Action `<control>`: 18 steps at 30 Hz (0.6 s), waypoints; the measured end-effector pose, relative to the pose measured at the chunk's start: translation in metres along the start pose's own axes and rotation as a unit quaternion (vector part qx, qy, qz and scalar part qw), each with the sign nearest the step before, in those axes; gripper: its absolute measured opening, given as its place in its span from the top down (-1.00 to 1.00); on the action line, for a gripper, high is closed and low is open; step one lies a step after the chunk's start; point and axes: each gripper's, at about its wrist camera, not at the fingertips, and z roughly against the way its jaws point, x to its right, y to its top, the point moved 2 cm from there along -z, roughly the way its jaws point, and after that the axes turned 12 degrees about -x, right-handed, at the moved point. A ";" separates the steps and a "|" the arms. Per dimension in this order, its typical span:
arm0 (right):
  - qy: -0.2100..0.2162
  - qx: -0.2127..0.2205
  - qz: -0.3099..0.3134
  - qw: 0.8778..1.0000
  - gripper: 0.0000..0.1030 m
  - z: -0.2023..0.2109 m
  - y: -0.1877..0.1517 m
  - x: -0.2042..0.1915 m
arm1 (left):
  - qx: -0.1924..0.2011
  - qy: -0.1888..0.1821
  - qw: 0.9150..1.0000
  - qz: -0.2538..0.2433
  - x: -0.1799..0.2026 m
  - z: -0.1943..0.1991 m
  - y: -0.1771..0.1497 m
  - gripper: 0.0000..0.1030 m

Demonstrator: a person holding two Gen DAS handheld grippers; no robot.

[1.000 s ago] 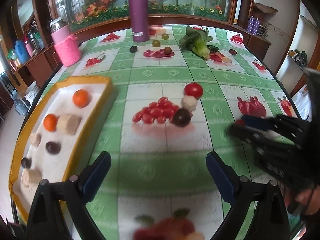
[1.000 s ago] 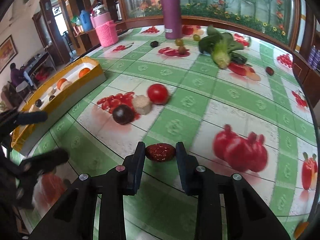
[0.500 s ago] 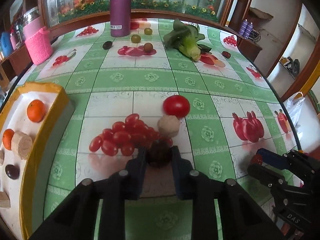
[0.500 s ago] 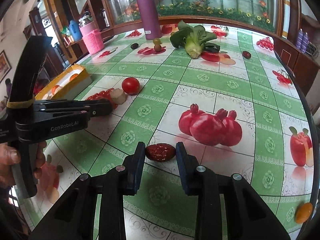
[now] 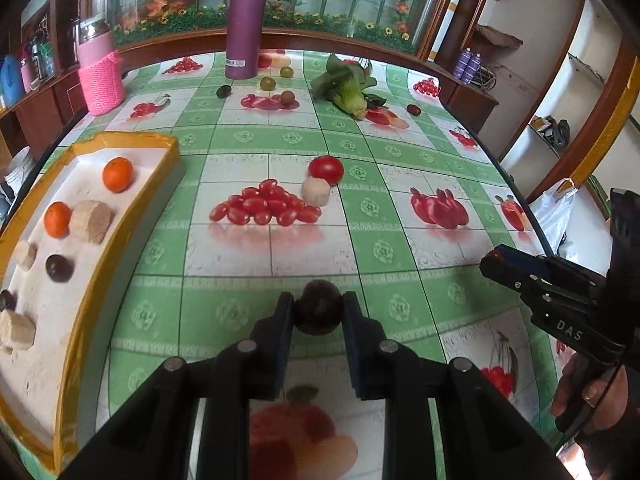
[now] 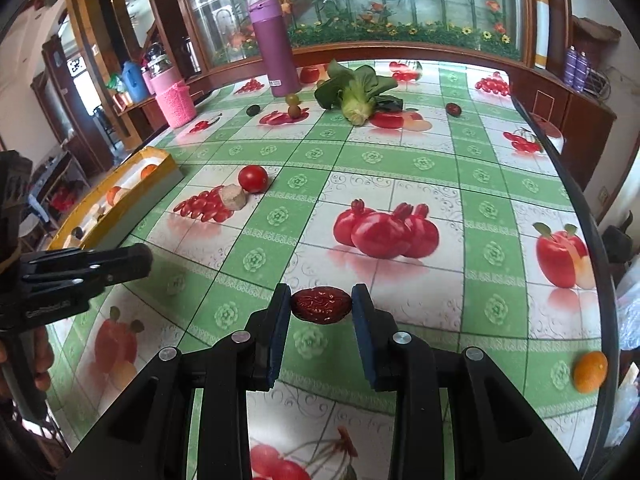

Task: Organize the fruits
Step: 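Carry the red date and dark plum over the white tray with both tools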

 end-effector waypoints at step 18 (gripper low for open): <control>0.011 0.002 0.055 0.998 0.41 0.011 -0.005 -0.072 | 0.039 0.008 0.998 0.040 -0.046 0.056 -0.041 0.48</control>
